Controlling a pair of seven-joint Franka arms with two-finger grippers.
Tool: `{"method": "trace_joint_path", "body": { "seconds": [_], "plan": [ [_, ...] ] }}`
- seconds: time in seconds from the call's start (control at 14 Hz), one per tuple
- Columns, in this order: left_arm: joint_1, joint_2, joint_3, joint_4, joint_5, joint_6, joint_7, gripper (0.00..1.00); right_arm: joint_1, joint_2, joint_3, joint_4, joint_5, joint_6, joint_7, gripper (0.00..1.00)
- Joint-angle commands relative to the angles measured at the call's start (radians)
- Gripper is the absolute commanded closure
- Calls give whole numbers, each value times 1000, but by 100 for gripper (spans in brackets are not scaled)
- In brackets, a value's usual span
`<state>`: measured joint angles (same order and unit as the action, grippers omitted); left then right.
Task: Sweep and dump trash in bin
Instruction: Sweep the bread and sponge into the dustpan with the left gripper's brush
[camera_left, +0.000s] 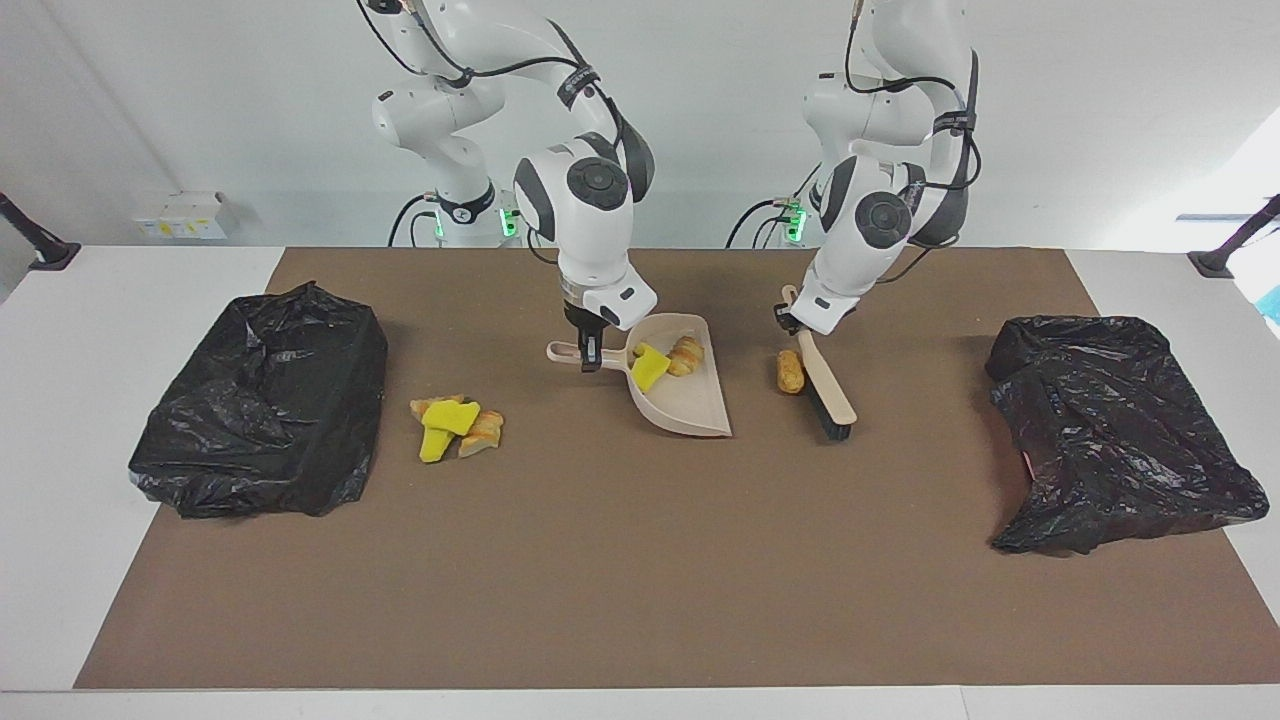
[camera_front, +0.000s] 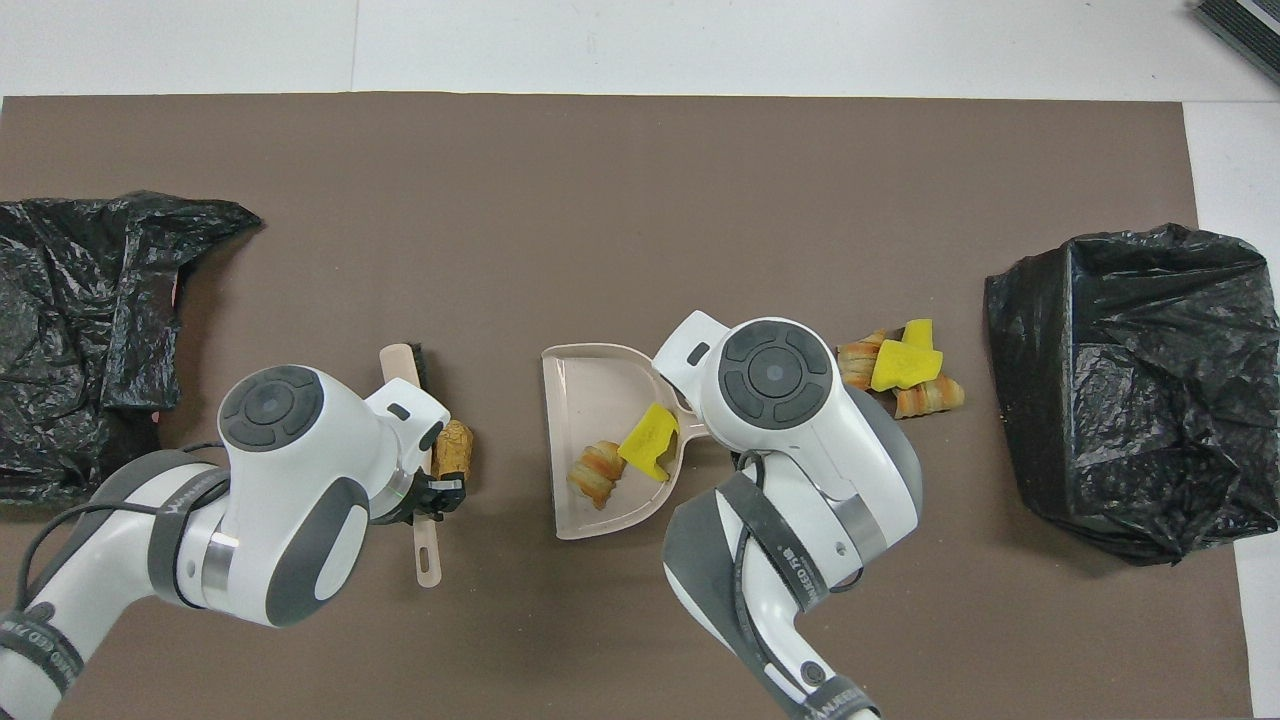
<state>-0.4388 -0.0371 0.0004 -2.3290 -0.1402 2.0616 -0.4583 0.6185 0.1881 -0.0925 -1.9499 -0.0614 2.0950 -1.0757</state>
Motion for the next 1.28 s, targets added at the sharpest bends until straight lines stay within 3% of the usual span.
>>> {"method": "trace_joint_path", "body": {
  "seconds": [0.0, 0.14, 0.5, 0.93, 1.21],
  "plan": [
    [-87, -10, 6, -12, -24, 47, -77, 100, 3, -29, 5, -57, 20, 57, 8, 100],
    [-157, -9, 6, -9, -109, 112, -115, 100, 41, -22, 5, -84, 20, 98, 88, 100],
    [-294, 9, 4, 52, -200, 129, -137, 100, 50, -12, 5, -84, 20, 115, 92, 100],
    [-273, 49, 16, 147, -200, 88, -145, 100, 50, -12, 4, -84, 18, 114, 91, 100],
    [-192, 49, 18, 174, -165, -35, -166, 100, 37, -12, 5, -80, 18, 103, 68, 100]
  ]
}}
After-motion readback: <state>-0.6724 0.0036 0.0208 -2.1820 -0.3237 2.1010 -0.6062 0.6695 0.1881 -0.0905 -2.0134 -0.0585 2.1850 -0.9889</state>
